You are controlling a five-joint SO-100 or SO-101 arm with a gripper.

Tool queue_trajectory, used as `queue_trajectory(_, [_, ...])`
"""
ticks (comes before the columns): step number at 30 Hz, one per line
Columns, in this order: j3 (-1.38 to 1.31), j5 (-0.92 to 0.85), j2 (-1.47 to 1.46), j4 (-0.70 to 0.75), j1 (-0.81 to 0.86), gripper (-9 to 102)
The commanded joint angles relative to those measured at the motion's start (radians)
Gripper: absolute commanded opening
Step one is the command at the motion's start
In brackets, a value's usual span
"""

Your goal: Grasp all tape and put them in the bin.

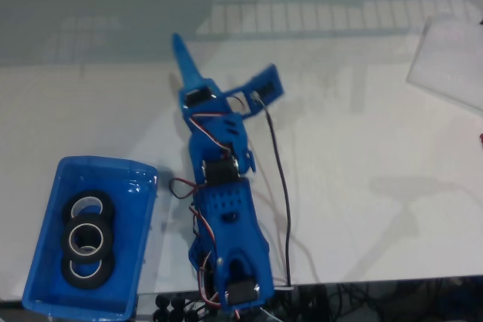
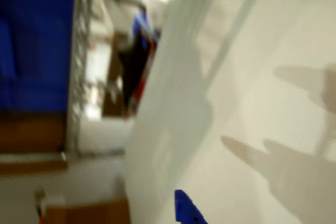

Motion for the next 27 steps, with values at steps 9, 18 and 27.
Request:
queue_trajectory(9, [0.301,-0.026,0.114,-0.123,0.218,52])
queue_trajectory(18, [0.419,-0.032,0.114,-0.144,0.241,42])
queue_trajectory(27, [0.426,0.0,0.114,-0.083,0.241,0])
